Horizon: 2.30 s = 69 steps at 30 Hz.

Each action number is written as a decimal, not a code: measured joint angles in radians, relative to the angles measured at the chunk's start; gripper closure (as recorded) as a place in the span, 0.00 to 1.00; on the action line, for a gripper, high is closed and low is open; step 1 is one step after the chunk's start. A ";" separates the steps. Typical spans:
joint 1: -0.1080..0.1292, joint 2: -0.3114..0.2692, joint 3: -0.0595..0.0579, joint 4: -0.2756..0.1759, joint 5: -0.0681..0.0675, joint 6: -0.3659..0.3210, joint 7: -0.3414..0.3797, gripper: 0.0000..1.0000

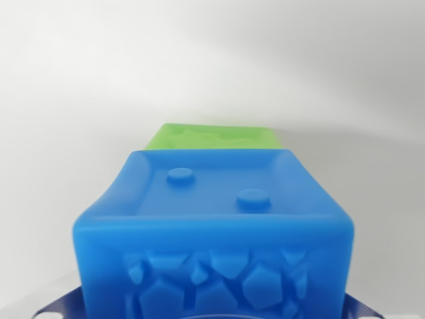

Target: Stack cube

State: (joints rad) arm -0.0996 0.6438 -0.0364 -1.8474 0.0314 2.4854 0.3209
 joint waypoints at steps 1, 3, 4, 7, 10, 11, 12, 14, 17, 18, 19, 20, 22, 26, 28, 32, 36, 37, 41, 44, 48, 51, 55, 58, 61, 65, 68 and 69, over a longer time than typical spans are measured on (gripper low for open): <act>0.000 0.002 0.000 0.001 0.000 0.002 0.000 1.00; -0.001 0.006 0.000 0.001 0.000 0.004 0.000 1.00; -0.001 0.007 0.000 0.002 0.000 0.006 0.000 1.00; -0.001 0.008 0.001 0.003 0.000 0.007 0.000 0.00; -0.001 0.008 0.001 0.003 0.000 0.007 0.000 0.00; -0.001 0.008 0.001 0.003 0.000 0.007 0.000 0.00; -0.001 0.008 0.001 0.003 0.000 0.007 0.000 0.00; -0.001 0.008 0.001 0.003 0.000 0.007 0.000 0.00; -0.001 0.008 0.001 0.003 0.000 0.007 0.000 0.00; -0.001 0.008 0.001 0.003 0.000 0.007 0.000 0.00; -0.001 0.008 0.001 0.003 0.000 0.007 0.000 0.00; -0.001 0.008 0.001 0.003 0.000 0.007 0.000 0.00; -0.001 0.008 0.001 0.003 0.000 0.007 0.000 0.00; -0.001 0.008 0.001 0.003 0.000 0.007 0.000 0.00; -0.001 0.008 0.001 0.003 0.000 0.007 0.000 0.00; -0.001 0.008 0.001 0.003 0.000 0.007 0.000 0.00; -0.001 0.008 0.001 0.003 0.000 0.007 0.000 0.00; -0.001 0.008 0.001 0.003 0.000 0.007 0.000 0.00; -0.001 0.008 0.001 0.003 0.000 0.007 0.000 0.00; -0.001 0.008 0.001 0.003 0.000 0.006 0.000 0.00; -0.001 0.001 0.001 0.002 0.000 0.001 0.000 0.00; -0.001 -0.008 0.001 0.001 0.000 -0.006 0.000 0.00; -0.001 -0.026 0.001 -0.002 0.000 -0.020 0.000 0.00; 0.000 -0.040 0.000 -0.003 0.000 -0.032 0.000 0.00; 0.000 -0.057 0.000 -0.005 0.000 -0.048 0.000 0.00; 0.000 -0.078 -0.001 -0.006 0.000 -0.067 0.000 0.00; 0.000 -0.099 -0.001 -0.007 0.000 -0.087 0.000 0.00; 0.000 -0.106 -0.001 -0.007 0.000 -0.094 0.000 0.00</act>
State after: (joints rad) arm -0.0996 0.5374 -0.0377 -1.8544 0.0310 2.3917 0.3210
